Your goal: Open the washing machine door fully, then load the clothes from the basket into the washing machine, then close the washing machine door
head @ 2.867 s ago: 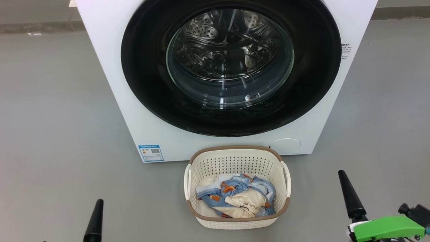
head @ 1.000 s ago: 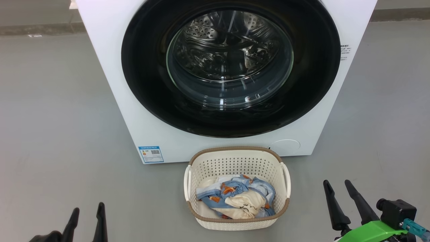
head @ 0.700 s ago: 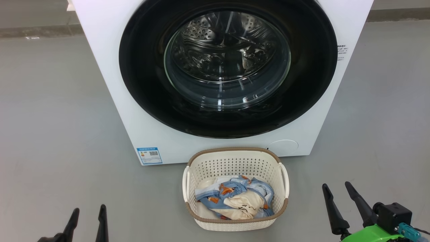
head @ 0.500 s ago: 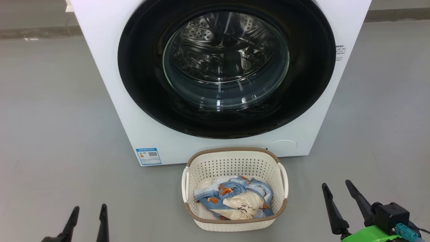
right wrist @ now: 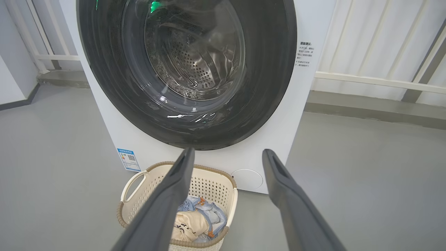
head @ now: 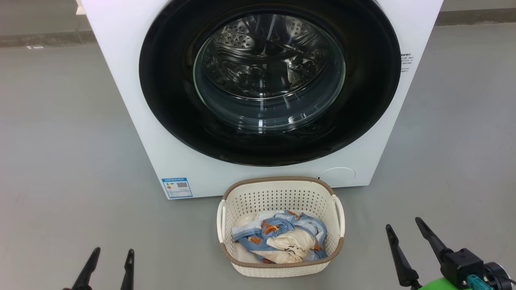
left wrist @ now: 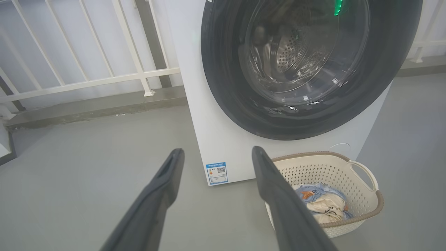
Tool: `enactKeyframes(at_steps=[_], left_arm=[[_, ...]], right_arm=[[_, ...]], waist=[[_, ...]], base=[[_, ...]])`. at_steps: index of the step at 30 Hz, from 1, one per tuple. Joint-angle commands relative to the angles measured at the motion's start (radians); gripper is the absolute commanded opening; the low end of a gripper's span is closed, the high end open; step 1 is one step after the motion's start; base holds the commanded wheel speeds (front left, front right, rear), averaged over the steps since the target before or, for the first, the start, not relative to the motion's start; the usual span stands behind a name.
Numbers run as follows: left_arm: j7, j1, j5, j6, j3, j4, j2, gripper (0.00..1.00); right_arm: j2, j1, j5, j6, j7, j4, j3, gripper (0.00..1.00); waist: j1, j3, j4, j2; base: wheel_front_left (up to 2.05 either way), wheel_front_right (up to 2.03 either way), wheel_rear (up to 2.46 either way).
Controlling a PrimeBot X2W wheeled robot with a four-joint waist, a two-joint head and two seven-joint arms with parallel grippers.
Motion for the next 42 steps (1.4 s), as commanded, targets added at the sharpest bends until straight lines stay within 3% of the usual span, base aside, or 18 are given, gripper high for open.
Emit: enactKeyframes(at_steps=[1, 42], left_arm=[[-0.013, -0.021, 0.010, -0.003, 0.040, -0.025, 0.014, 1.00], [-0.013, -0.023, -0.020, -0.007, 0.094, -0.023, -0.017, 1.00]], right_arm=[[-0.009, -0.010, -0.005, 0.002, -0.012, -0.026, 0.014, 1.00], [-0.003, -0.003, 0.006, 0.002, -0.012, -0.032, 0.007, 1.00]], waist=[[0.0000, -0.001, 0.000, 0.0000], [0.0000, 0.003, -0.005, 0.0000]], base=[[0.00, 0.00, 0.00], [0.04, 0.04, -0.08]])
